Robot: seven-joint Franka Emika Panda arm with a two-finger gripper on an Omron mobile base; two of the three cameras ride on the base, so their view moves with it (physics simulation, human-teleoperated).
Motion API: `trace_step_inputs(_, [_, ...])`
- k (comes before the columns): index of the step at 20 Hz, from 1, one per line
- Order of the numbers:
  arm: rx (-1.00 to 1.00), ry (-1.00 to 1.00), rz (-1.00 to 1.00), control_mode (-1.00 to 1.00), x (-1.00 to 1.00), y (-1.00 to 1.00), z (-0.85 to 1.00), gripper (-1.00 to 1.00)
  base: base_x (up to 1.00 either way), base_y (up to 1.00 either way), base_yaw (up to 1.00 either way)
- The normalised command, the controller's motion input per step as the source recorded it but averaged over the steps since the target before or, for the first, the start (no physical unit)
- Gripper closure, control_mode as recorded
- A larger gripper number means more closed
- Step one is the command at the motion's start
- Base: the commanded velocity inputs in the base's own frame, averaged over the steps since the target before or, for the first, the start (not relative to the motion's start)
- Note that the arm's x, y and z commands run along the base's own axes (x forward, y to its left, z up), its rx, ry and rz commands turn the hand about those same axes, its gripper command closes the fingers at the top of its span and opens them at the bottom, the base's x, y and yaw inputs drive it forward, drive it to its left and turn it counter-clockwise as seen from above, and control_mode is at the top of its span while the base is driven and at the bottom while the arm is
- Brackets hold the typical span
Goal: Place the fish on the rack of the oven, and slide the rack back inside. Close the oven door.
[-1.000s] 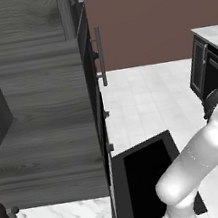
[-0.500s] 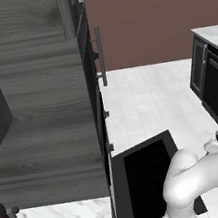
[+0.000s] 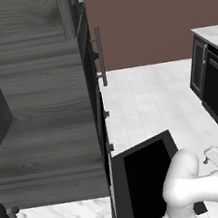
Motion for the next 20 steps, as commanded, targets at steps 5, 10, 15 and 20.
trace_step_inputs(5, [0.2,0.0,0.0,-1.0,0.06,0.05,-0.64,-1.0,0.0,0.0,0.0])
trace_step_inputs(10, [0.22,0.01,0.03,-1.0,0.22,0.13,-0.63,-1.0,0.0,0.0,0.0])
trace_step_inputs(15, [0.21,0.03,0.06,-1.0,0.27,0.02,-0.52,-1.0,0.0,0.0,0.0])
trace_step_inputs(20, [0.21,0.0,0.09,-1.0,0.56,0.0,-0.49,-1.0,0.0,0.0,0.0])
